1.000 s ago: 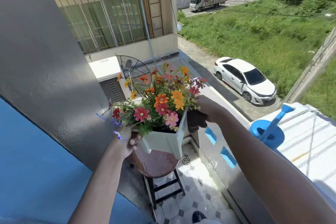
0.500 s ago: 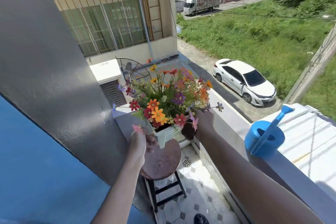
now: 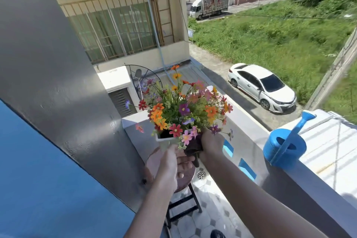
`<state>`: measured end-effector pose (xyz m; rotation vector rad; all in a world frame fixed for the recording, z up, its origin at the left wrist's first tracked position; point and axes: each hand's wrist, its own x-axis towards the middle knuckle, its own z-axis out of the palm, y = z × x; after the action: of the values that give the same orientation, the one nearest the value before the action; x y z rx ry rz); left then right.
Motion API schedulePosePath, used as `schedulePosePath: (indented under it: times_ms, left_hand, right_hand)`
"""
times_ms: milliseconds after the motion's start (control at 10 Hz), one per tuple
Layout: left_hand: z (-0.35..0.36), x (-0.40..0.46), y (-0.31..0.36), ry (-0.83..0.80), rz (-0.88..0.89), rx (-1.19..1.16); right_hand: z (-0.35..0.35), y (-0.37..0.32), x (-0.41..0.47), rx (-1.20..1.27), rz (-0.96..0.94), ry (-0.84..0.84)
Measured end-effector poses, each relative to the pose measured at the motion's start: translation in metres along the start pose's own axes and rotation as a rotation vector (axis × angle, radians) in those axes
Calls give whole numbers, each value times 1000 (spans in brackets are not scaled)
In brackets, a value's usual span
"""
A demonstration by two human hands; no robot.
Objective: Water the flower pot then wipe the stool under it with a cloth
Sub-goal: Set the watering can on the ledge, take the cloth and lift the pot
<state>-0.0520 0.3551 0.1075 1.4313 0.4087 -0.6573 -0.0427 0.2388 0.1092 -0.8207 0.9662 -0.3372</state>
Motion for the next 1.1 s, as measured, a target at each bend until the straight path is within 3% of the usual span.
schedulePosePath:
  times_ms: [200, 400, 500, 700, 800, 900, 1100]
  left_hand:
    - [3, 15, 14, 174, 102, 76]
    - [-11, 24, 1, 292, 107, 102]
    - [-15, 33, 6, 236, 130, 108]
    - [-27, 28, 35, 179, 213, 26]
    - [-31, 21, 36, 144, 218, -1]
    - [-37, 19, 37, 121, 208, -68]
    - [-41, 11, 38, 104, 189, -171]
  right_hand:
    - [-3, 19, -10, -279, -116, -75]
    - [-2, 13, -37, -279, -95, -82]
    - [-8, 12, -45, -283, -127, -163]
    - [-16, 30, -45, -483, -482, -293]
    - [-24, 23, -41, -479, -546, -396]
    - [3, -4, -23, -406, -489, -342]
    - [7, -26, 24, -646, -300, -356]
